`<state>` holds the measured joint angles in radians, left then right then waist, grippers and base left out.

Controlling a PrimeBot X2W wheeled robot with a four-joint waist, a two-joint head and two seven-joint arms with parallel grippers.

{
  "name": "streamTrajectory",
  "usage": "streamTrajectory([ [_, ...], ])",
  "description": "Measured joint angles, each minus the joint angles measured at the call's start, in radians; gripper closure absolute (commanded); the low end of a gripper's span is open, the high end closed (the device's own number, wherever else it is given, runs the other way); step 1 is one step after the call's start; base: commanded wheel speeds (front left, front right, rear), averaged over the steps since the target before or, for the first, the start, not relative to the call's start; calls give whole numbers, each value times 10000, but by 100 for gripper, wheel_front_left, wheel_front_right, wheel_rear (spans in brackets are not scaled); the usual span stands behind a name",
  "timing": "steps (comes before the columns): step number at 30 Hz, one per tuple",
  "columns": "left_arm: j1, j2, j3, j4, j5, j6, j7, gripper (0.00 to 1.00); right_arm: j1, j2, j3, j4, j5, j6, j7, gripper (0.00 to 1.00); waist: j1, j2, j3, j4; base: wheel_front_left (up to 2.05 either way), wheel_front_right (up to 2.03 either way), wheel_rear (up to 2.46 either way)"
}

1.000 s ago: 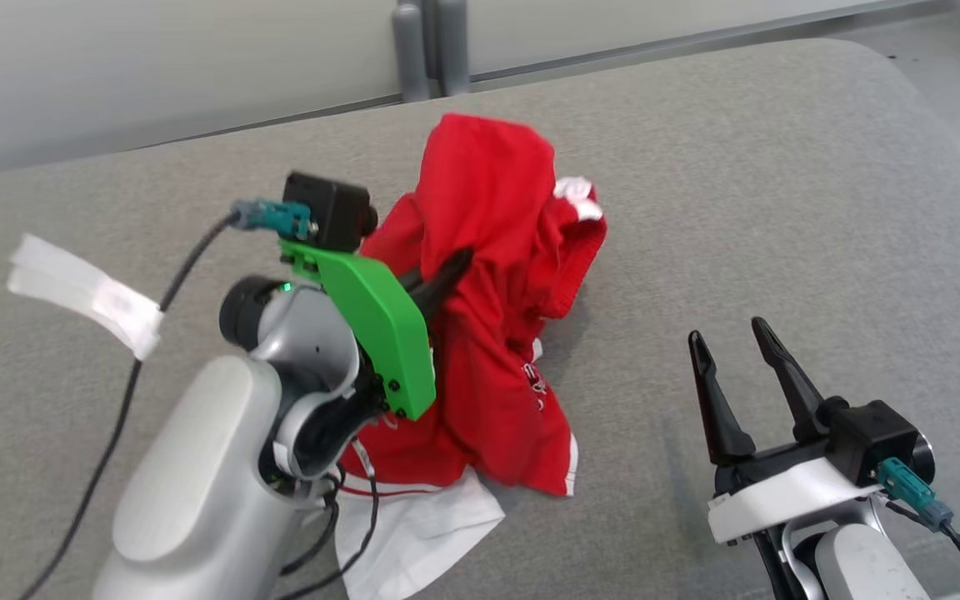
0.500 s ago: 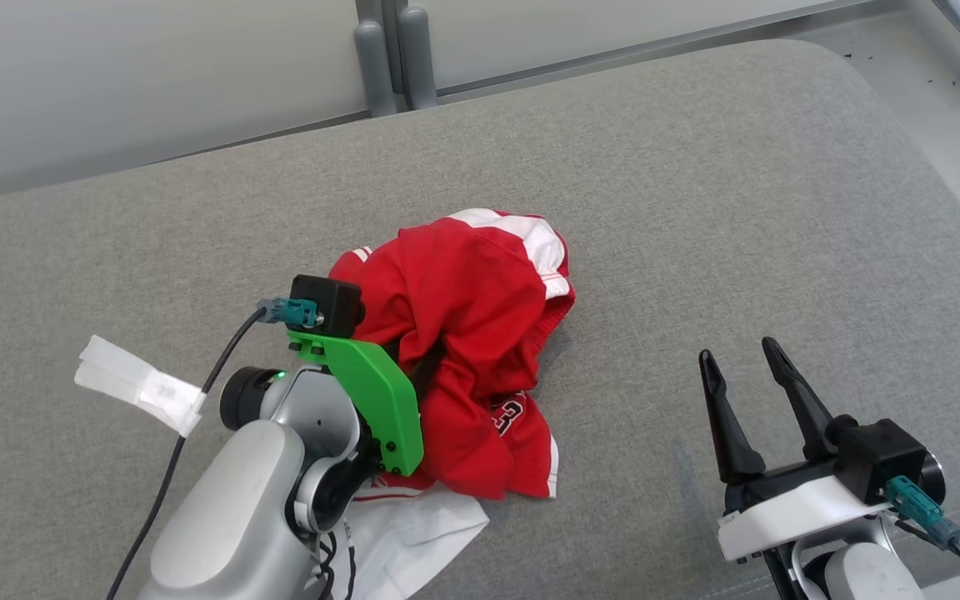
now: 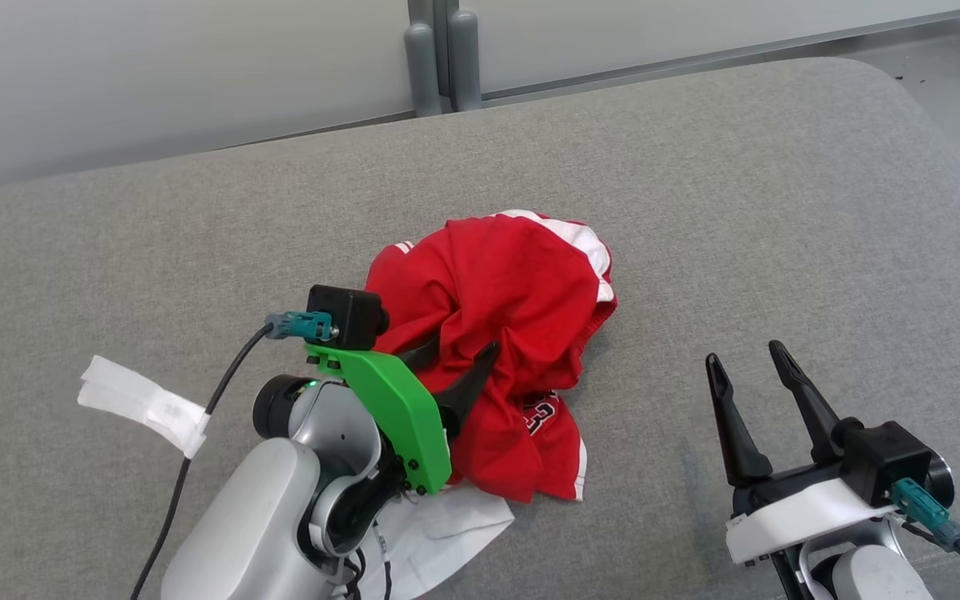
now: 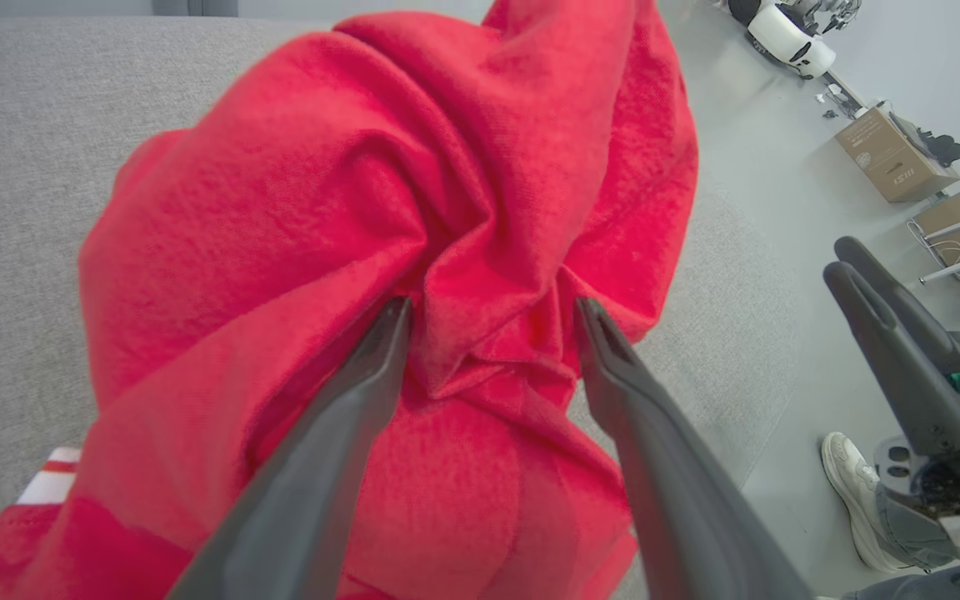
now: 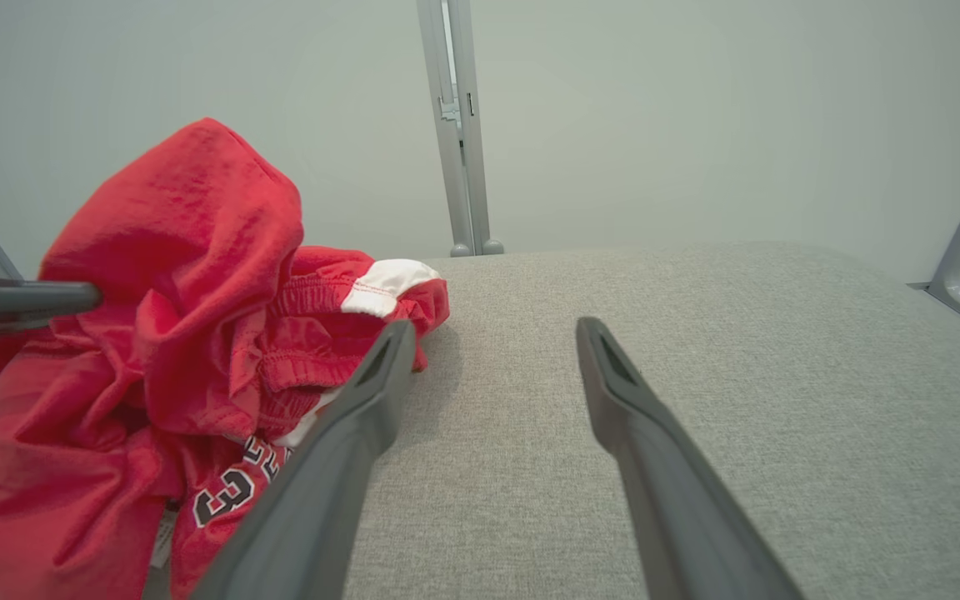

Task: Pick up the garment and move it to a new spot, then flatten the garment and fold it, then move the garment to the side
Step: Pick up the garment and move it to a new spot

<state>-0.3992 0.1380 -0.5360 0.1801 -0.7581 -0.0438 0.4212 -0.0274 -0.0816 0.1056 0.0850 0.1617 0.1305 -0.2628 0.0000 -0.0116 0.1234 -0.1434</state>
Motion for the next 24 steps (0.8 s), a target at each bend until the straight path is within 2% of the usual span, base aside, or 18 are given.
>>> streamTrajectory([
  [1,8,10,-15,-82,-10,2,4,0,0,-12,2,2,0,0,0,0,0,0,9,33,0,0,0],
  [2,16,23,-23,-132,-27,2,6,20,-1,-19,6,4,-2,0,0,0,0,0,20,64,0,0,0],
  [3,42,36,-35,-136,-38,2,36,65,-5,-21,8,10,-4,0,0,0,0,0,28,89,0,0,0],
  [4,93,48,-50,-128,-54,2,46,83,-8,-23,31,17,-15,0,0,0,0,0,35,108,0,0,0],
  [5,138,44,-56,-113,-56,2,40,94,-16,-21,44,23,-15,2,0,0,0,0,45,120,0,0,0],
  [7,178,-13,-12,-69,-174,13,-17,96,-48,-27,46,35,-15,0,0,0,0,0,66,132,0,0,0],
  [9,182,-111,6,19,-230,21,-109,90,-76,-40,56,42,-15,2,0,0,0,0,74,138,0,0,0],
  [10,180,-132,27,94,-226,56,-207,91,-89,-48,63,46,-15,2,0,0,0,0,75,136,0,0,0],
  [12,155,-150,67,259,-173,90,-374,100,-93,-63,90,61,-15,0,0,0,0,0,70,125,0,0,0],
  [17,6,-58,61,504,92,75,-662,100,-90,-73,107,75,-15,0,0,0,0,0,5,73,0,0,0],
  [20,-80,280,234,244,171,94,-711,100,-58,-81,29,54,-15,0,0,0,0,0,-14,64,0,0,0],
  [24,-375,1057,786,-709,165,192,-476,100,9,-65,-46,40,-23,0,0,0,0,0,-28,102,0,0,0],
])
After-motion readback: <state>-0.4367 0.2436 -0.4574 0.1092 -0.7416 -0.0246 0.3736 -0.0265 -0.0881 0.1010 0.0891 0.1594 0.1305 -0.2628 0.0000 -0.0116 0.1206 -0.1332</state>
